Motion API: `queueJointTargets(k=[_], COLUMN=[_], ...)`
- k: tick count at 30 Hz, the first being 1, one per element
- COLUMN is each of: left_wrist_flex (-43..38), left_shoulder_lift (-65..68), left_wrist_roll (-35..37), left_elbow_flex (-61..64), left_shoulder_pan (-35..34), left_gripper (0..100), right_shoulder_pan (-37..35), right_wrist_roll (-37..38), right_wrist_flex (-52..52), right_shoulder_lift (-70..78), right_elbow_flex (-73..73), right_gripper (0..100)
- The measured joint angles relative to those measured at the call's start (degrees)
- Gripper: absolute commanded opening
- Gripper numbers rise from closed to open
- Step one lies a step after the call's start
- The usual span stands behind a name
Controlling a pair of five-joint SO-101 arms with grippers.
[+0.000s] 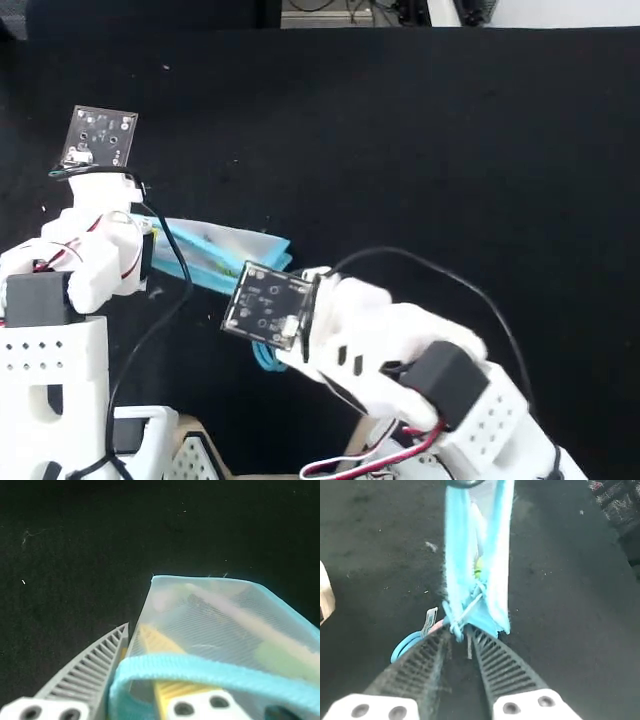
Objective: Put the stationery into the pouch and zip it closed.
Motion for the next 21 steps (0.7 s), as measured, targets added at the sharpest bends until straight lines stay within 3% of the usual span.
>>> queueJointTargets(k=[11, 21], left_wrist_flex=[0.00, 0.00], left_shoulder_lift=[0.00, 0.00], left_wrist_roll=[0.18, 0.18], left_elbow_flex=[0.00, 0.00], left_shoulder_pan=[-0.18, -0.18], left_gripper=[3, 3], right_shoulder_pan=[4.92, 5.27], right_wrist_roll=[0.00, -0.44], right_wrist_flex=[0.44, -11.69], right_shoulder_lift=[-0.53, -0.62], right_elbow_flex=[-6.51, -3.34], right_gripper=[1.0, 1.1])
